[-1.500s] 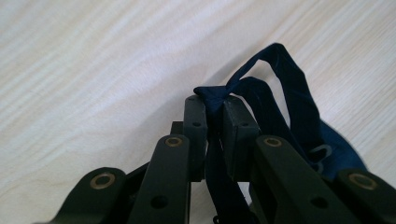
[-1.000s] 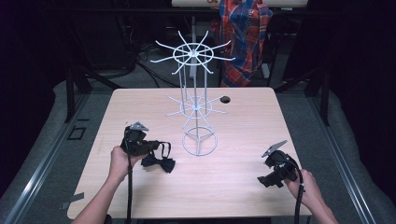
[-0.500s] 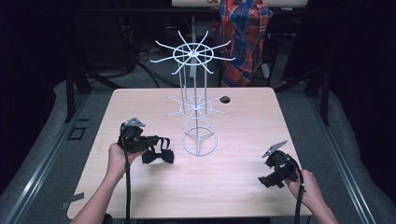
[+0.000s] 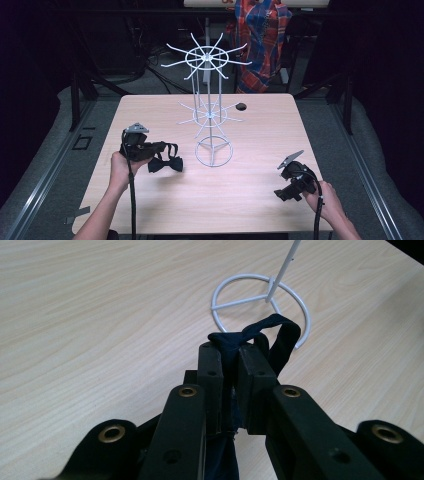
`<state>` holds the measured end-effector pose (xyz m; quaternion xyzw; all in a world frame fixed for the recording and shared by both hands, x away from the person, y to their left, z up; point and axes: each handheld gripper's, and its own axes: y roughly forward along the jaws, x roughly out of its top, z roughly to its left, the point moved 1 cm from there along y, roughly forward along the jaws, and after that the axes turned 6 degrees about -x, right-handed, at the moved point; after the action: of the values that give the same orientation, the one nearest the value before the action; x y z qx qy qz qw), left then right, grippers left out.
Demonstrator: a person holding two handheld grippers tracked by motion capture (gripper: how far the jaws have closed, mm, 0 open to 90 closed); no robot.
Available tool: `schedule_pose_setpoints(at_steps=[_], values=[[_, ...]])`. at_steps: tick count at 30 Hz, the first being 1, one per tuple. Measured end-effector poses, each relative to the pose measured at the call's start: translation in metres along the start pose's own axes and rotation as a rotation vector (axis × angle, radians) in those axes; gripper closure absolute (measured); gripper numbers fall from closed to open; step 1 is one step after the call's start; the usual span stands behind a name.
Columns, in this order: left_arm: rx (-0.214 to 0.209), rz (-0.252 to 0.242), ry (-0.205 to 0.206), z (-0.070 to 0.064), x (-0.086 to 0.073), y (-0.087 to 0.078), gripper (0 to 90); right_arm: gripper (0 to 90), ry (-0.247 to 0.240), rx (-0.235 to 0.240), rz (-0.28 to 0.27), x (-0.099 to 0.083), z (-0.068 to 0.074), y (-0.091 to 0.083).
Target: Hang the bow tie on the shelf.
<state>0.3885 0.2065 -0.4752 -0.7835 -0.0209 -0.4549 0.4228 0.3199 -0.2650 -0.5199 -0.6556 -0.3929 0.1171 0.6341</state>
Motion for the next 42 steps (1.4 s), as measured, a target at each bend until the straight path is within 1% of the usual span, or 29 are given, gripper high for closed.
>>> schedule_pose_setpoints(at_steps=[5,8,12,15,17,18,20,21,24,29,31,32,34,35,36,38,39,40,41,42], values=[[-0.002,-0.019,0.013,-0.001,0.006,-0.004,81.8,15.3,-0.005,0.004,0.005,-0.001,-0.001,0.0],[-0.002,-0.034,0.011,0.0,0.01,-0.007,81.8,15.3,-0.001,0.006,-0.002,-0.001,-0.001,0.0],[-0.003,-0.049,0.01,0.001,0.014,-0.009,81.8,15.3,-0.004,0.0,0.003,-0.001,-0.001,0.0],[-0.003,-0.057,0.018,0.001,0.016,-0.011,81.8,15.3,0.004,0.006,-0.004,-0.001,-0.001,0.0],[-0.004,-0.07,0.013,0.001,0.017,-0.013,81.8,15.3,0.0,0.003,0.002,-0.001,-0.001,0.0],[-0.005,-0.074,0.016,0.001,0.018,-0.014,81.8,15.3,0.016,0.007,-0.017,-0.001,0.001,0.001],[-0.007,-0.085,0.021,0.0,0.019,-0.016,81.8,15.3,0.014,0.005,-0.018,-0.001,0.001,0.001],[-0.011,-0.089,0.02,0.0,0.02,-0.018,81.8,15.3,0.003,0.002,-0.007,-0.001,0.0,0.001],[-0.023,-0.109,0.017,-0.001,0.022,-0.021,81.8,15.3,0.0,0.0,0.003,-0.001,-0.001,0.0],[-0.032,-0.144,0.016,-0.006,0.026,-0.025,81.8,15.3,-0.006,-0.004,0.002,0.0,0.0,0.0],[-0.027,-0.148,0.022,-0.007,0.027,-0.026,81.8,15.3,-0.008,-0.005,0.005,0.0,0.0,0.0],[-0.034,-0.147,0.025,-0.006,0.028,-0.027,81.8,15.3,-0.009,-0.008,0.007,-0.001,0.0,0.0],[-0.038,-0.161,0.017,-0.006,0.029,-0.028,81.8,15.3,-0.009,-0.009,0.008,-0.001,0.0,-0.001],[-0.04,-0.171,0.011,-0.006,0.03,-0.028,81.8,15.3,0.006,0.0,-0.007,-0.001,0.001,0.001],[-0.04,-0.173,0.016,-0.006,0.03,-0.029,81.8,15.3,0.006,0.0,-0.009,-0.001,0.001,0.001],[-0.045,-0.182,0.009,-0.006,0.031,-0.031,81.8,15.3,0.006,-0.001,-0.009,-0.001,0.001,0.001],[-0.044,-0.187,0.01,-0.006,0.032,-0.031,81.8,15.3,0.006,-0.001,-0.008,-0.001,0.001,0.001],[-0.045,-0.193,0.008,-0.006,0.032,-0.032,81.7,15.3,-0.011,-0.011,0.011,-0.001,0.0,0.0],[-0.047,-0.196,0.009,-0.006,0.033,-0.033,81.7,15.3,-0.012,-0.012,0.014,-0.001,0.0,0.0],[-0.044,-0.203,0.012,-0.006,0.033,-0.034,81.7,15.3,0.005,-0.002,-0.003,-0.001,0.001,0.001]])
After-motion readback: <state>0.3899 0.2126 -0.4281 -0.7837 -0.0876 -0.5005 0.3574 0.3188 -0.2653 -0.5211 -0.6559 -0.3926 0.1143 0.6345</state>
